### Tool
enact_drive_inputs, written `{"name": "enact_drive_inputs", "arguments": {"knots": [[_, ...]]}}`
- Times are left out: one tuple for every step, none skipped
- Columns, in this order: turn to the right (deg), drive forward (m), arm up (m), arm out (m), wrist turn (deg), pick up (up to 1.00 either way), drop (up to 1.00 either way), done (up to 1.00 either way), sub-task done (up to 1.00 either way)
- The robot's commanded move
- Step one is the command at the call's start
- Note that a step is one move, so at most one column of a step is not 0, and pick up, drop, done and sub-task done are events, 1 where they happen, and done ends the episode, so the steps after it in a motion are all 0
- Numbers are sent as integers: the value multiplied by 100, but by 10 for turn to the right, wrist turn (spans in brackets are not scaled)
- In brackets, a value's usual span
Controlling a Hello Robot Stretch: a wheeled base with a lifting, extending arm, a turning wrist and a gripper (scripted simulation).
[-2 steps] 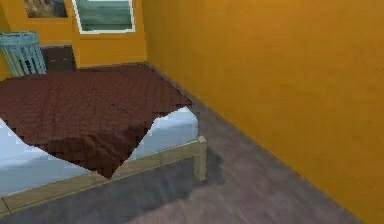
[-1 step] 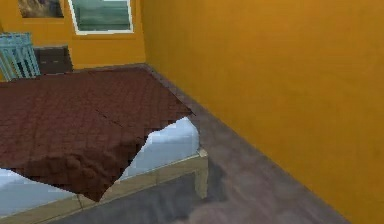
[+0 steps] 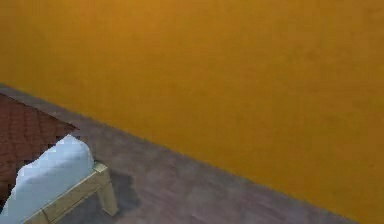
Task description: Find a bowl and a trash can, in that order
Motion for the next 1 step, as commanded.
{"name": "enact_drive_inputs", "arguments": {"knots": [[0, 100, 0, 0, 0, 0, 0, 0, 0]]}}
